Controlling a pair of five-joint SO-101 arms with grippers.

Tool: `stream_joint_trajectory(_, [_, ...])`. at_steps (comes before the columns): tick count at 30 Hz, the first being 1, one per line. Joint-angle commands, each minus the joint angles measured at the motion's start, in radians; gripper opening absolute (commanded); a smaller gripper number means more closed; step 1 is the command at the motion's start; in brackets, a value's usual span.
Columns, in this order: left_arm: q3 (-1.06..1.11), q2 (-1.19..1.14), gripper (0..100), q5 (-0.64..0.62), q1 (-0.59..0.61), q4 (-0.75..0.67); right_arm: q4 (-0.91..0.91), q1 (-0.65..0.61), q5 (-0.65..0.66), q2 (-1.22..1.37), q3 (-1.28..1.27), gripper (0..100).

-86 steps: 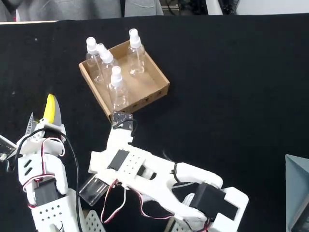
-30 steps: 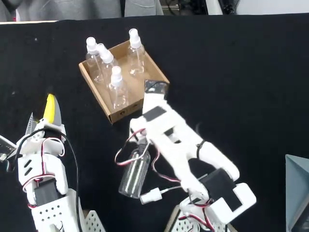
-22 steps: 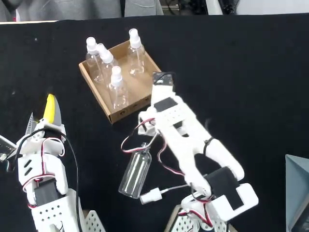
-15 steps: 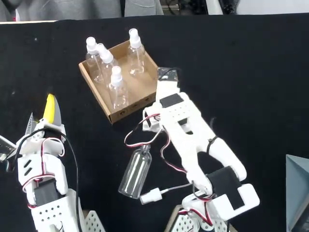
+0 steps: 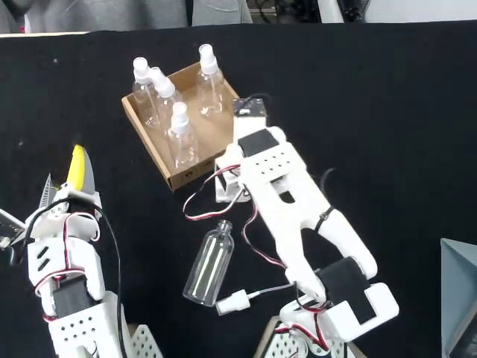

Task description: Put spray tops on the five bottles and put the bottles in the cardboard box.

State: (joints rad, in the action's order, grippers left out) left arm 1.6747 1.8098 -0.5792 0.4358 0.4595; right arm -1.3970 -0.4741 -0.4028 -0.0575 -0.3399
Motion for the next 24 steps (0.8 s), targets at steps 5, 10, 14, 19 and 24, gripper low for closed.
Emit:
stream_joint_trajectory(5, [0.024,0.011,26,0.012,0.010,-0.005,-0.077,-0.055,-0.124,-0.030,0.074,19.1])
stream_joint_trajectory(10, [0.024,0.011,26,0.012,0.010,-0.005,-0.132,-0.130,-0.178,-0.030,0.074,25.8])
stream_joint_trajectory(14, [0.024,0.011,26,0.012,0.010,-0.005,-0.129,-0.201,-0.247,-0.028,0.073,25.8])
stream_joint_trajectory(19, [0.024,0.011,26,0.012,0.010,-0.005,-0.115,-0.256,-0.259,-0.021,0.073,25.8])
stream_joint_trajectory(24, [0.024,0.011,26,0.012,0.010,-0.005,-0.098,-0.276,-0.270,-0.019,0.070,25.8])
